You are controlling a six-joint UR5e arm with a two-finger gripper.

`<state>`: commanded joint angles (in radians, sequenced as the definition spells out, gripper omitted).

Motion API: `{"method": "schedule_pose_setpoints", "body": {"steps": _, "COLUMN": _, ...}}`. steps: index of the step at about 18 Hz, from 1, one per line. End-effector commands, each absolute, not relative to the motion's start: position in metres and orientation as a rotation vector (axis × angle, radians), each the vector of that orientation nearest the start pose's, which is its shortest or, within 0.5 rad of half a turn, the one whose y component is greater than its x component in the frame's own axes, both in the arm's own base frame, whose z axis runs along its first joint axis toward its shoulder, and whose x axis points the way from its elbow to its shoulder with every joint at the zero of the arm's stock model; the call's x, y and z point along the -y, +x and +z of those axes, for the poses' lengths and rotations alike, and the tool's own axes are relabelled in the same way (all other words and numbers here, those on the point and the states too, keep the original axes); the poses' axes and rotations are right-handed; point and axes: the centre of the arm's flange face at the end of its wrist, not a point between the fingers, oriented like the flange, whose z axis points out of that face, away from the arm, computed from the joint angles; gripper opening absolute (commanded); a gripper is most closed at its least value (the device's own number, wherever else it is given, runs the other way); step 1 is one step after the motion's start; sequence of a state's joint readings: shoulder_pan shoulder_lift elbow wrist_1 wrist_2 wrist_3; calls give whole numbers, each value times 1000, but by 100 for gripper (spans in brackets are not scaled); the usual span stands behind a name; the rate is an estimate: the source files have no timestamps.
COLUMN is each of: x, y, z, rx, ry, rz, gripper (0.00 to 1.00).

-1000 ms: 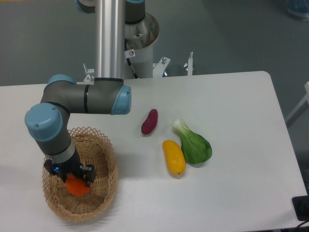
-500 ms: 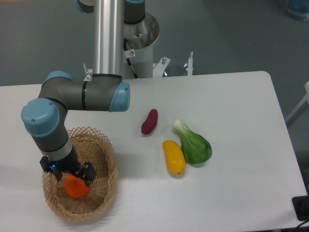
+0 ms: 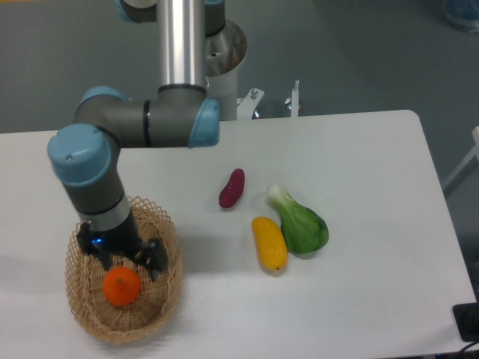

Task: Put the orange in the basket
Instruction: 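Open the gripper to release the orange and raise it from the basket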

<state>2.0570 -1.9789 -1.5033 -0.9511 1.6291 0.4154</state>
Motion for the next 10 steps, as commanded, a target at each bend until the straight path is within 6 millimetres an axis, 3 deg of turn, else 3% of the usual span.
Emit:
{"method": "schedule_pose_setpoints", "body": {"steps": 5, "x": -634, "y": -214, "z": 361, "rx": 125, "ry": -2930, "rz": 246, "gripper": 100}}
{"method": "schedule_pose_setpoints", "body": {"steps": 10, "x": -631, "y": -216, "z": 368, "rx": 117, "ry": -2922, "rz": 257, "gripper": 100}}
